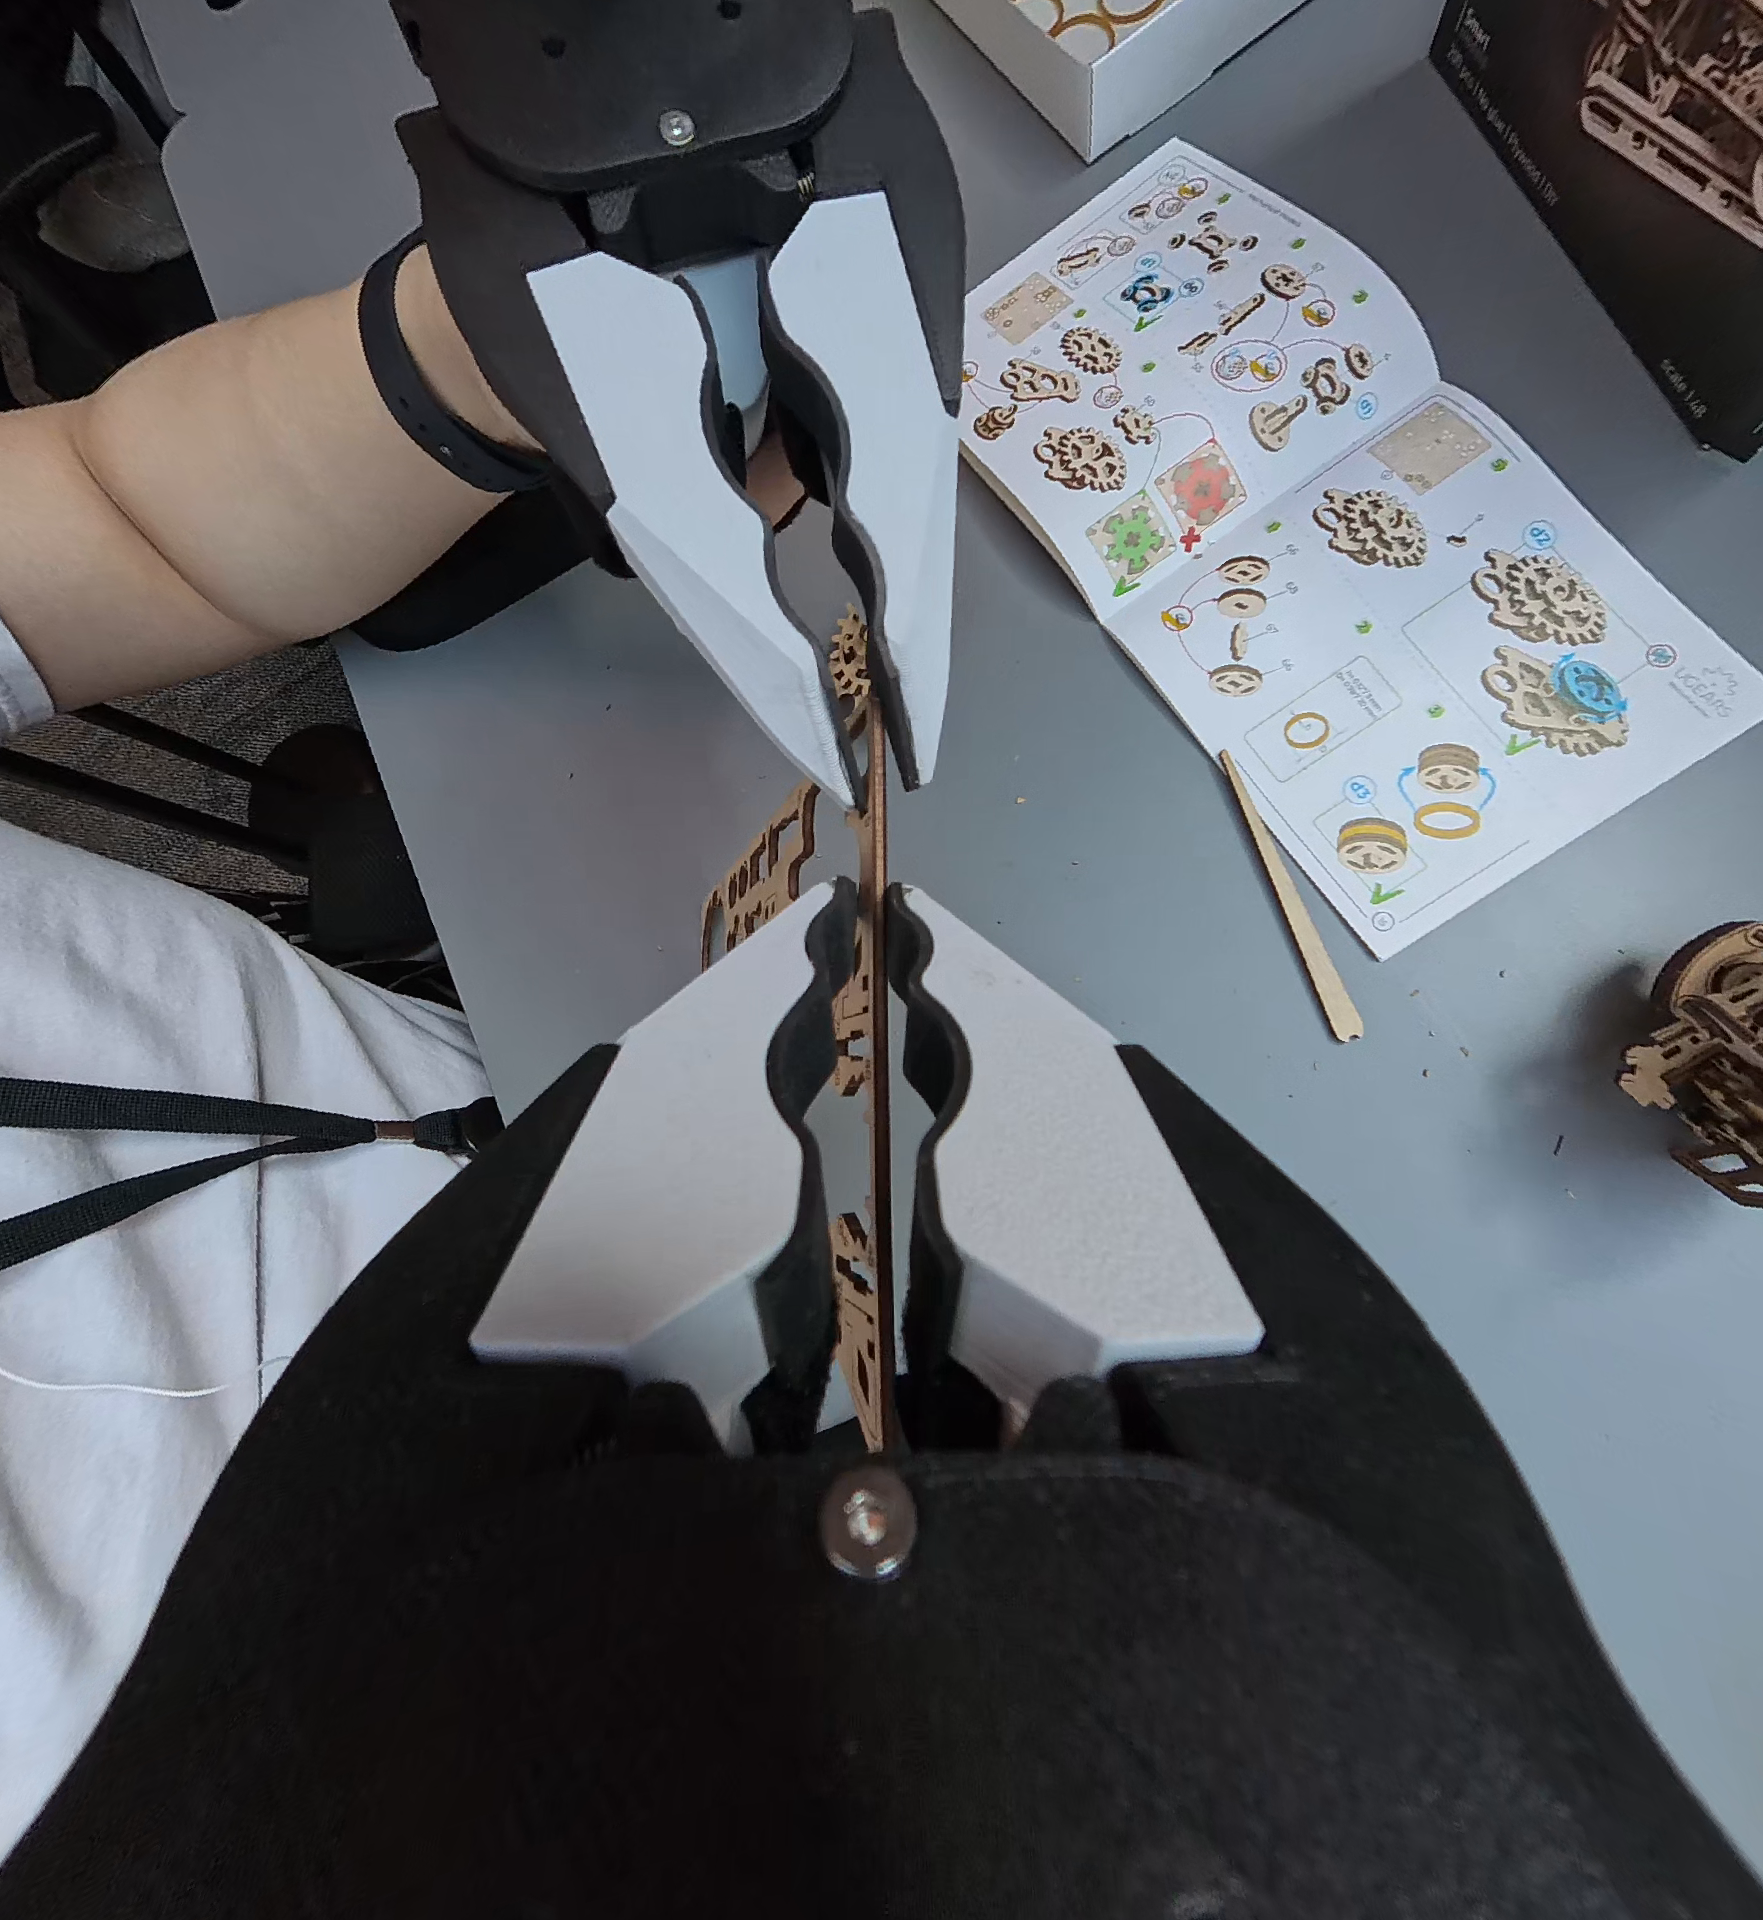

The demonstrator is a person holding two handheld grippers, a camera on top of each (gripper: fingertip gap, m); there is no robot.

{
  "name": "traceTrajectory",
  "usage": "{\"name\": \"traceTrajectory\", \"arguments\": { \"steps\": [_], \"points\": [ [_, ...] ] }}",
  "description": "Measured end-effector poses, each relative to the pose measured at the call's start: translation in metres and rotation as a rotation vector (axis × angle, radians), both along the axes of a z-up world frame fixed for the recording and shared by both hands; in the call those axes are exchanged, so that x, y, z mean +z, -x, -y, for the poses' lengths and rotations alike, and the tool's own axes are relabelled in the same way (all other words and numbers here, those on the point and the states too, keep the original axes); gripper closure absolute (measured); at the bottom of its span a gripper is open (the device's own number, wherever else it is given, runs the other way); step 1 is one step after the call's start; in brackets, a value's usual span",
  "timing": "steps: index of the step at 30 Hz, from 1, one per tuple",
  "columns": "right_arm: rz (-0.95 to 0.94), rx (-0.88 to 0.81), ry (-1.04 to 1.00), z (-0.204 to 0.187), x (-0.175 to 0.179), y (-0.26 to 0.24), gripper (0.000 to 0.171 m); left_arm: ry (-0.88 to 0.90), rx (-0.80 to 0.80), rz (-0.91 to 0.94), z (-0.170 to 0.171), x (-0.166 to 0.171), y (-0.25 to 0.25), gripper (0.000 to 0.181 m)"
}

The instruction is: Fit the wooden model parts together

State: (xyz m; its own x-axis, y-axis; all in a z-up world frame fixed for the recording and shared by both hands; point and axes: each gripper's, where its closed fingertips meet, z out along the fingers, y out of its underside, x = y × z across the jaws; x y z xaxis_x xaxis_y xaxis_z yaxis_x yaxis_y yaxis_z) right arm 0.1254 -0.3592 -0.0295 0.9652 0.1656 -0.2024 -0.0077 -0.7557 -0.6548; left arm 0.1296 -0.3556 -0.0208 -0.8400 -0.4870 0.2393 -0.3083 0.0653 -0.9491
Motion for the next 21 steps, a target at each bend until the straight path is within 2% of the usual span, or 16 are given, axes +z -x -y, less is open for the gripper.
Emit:
{"name": "traceTrajectory", "arguments": {
  "steps": [11, 21],
  "points": [
    [0.099, -0.025, -0.045, -0.0039, 0.0062, 0.0005, 0.168, -0.012, -0.001, -0.018, -0.0036, 0.0026, -0.0003, 0.175],
    [0.197, -0.074, -0.013, -0.0042, 0.0044, -0.0018, 0.167, -0.094, 0.059, -0.01, -0.0044, 0.0007, -0.0021, 0.173]
  ]
}}
